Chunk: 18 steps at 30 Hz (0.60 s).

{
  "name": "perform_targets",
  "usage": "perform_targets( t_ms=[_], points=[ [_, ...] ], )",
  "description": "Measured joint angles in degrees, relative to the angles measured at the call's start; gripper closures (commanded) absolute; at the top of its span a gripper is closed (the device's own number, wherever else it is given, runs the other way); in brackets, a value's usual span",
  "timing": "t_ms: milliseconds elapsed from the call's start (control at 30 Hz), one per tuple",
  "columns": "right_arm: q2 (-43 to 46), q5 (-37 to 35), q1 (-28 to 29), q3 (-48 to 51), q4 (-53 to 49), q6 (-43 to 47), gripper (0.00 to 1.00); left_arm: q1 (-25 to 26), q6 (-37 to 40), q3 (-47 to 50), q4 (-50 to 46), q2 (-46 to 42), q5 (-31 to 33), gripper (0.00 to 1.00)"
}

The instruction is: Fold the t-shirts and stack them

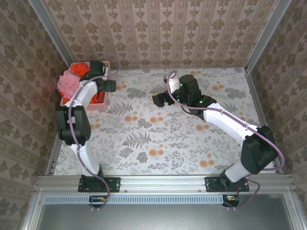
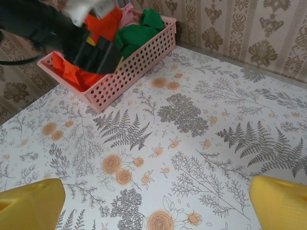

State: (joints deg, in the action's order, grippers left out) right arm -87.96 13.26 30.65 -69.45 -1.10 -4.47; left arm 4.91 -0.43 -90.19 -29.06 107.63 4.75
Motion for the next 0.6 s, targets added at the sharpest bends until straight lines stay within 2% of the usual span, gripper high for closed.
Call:
perform_targets(
  t_ms=[100,200,300,467,600],
  points=[
    [-0.7,0.6,0.0,-0.3,0.0,0.0,0.0,-0.3,-2.0,0.7,0.8,-5.1,1.3,0.0],
    [-1.2,0.9,0.0,-0.3,-0.2,0.0,0.0,-1.7,-4.1,0.6,2.2,-7.7,1.7,0.0],
    [-1.3,1.0,0.0,-0.3,-0.4,0.0,0.0,-4.3,-6.2,-1.4,1.4,-6.7,2.3,0.0],
    [-1.3,1.0,-0.1,-0.3,-0.4,0.0,0.0,-7.7,-9.6,-7.0,-1.3,-0.9,2.8,0.05],
    [-1.3,1.0,-0.4,-0.3,-0.4,0.0,0.0,-9.2,-12.7,-11.2,-3.8,4.1,2.3,0.16]
  ],
)
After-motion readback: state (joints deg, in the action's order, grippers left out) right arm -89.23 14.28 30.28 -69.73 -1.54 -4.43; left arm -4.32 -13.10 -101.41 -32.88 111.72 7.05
